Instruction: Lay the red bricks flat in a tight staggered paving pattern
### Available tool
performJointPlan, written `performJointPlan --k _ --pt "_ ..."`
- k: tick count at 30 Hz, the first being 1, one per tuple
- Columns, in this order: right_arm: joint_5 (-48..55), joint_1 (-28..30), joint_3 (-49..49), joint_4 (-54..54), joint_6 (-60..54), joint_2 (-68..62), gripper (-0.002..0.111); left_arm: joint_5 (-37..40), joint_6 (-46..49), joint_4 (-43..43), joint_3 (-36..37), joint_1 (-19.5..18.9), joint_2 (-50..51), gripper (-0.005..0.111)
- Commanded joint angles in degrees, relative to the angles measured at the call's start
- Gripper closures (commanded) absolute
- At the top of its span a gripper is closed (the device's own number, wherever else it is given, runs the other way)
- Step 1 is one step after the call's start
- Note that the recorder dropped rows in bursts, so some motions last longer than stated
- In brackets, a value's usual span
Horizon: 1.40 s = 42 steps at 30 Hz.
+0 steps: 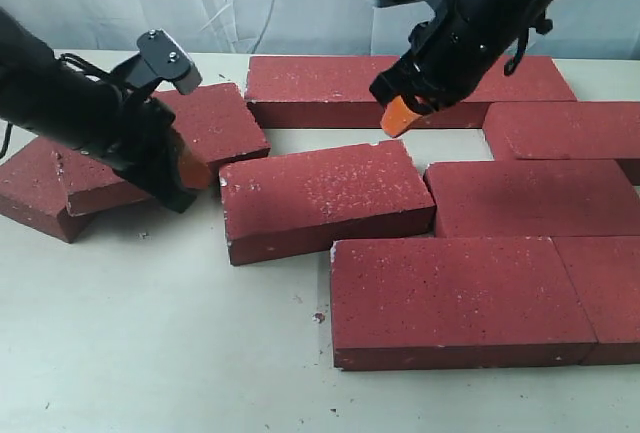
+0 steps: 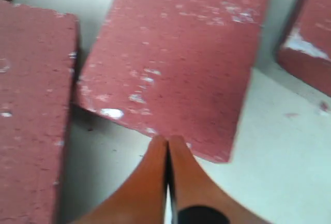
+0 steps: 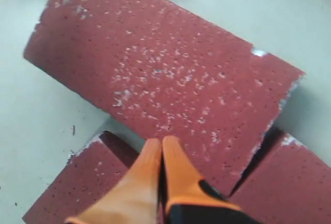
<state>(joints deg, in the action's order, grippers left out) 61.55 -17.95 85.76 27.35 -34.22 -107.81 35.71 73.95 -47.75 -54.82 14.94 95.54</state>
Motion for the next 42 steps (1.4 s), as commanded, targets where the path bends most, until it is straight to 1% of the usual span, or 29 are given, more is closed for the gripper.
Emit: performJointPlan --k 1,3,5,8,10,11,12,15,18,21,24,28,33,37,42 --pt "-6.42 0.16 -11.50 9.90 -15.70 5.82 0.108 -7.77 -7.97 3.51 -1.92 0.67 3.30 0.107" --pt "-5.63 0.16 -15.47 11.84 -24.03 6.08 0.108 -3.69 -11.34 7.30 -2.91 0.67 4.65 0.107" --pt "-5.00 0.16 -16.84 12.28 -28.00 6.08 0.108 2.36 -16.72 12.69 -4.09 0.90 5.58 0.107" --pt "-2.12 0.16 -16.84 10.62 -27.86 6.08 0.108 9.96 -23.55 23.52 -5.86 1.74 5.69 0.107" --pt "-0.43 0.16 -16.84 8.59 -27.86 6.08 0.108 12.19 -31.78 28.60 -6.66 2.44 5.43 0.107" --pt "-0.02 0.16 -16.84 8.07 -27.86 6.08 0.108 12.96 -34.21 30.28 -7.13 3.09 5.30 0.107" --pt "0.95 0.16 -16.84 7.90 -27.86 6.08 0.108 13.37 -34.66 30.66 -7.29 3.56 5.30 0.107" --pt "2.31 0.16 -16.94 7.63 -27.86 5.79 0.108 12.67 -34.04 28.96 -7.29 5.54 5.91 0.107" --pt "1.62 0.16 -16.94 7.09 -27.86 3.95 0.108 12.64 -32.70 29.63 -7.29 7.65 7.84 0.107" --pt "0.45 0.16 -16.94 7.23 -27.86 1.35 0.108 10.19 -31.35 29.34 -7.29 8.63 10.01 0.107" --pt "-1.07 0.16 -16.94 6.06 -27.86 -1.00 0.108 8.51 -31.35 28.63 -8.37 8.63 10.96 0.107" --pt "-9.16 0.16 -16.94 4.34 -27.86 -2.55 0.108 7.62 -31.35 25.92 -8.82 8.63 11.10 0.107" --pt "-15.37 0.16 -16.94 4.34 -27.57 -3.17 0.108 6.04 -31.35 26.34 -8.82 8.63 11.10 0.107" --pt "-18.90 0.16 -16.94 4.34 -27.57 -3.32 0.108 -0.33 -31.35 26.10 -8.82 8.63 11.10 0.107" --pt "-20.21 0.16 -16.94 4.34 -27.57 -3.60 0.108 -6.67 -31.35 25.52 -8.82 8.63 11.10 0.107"
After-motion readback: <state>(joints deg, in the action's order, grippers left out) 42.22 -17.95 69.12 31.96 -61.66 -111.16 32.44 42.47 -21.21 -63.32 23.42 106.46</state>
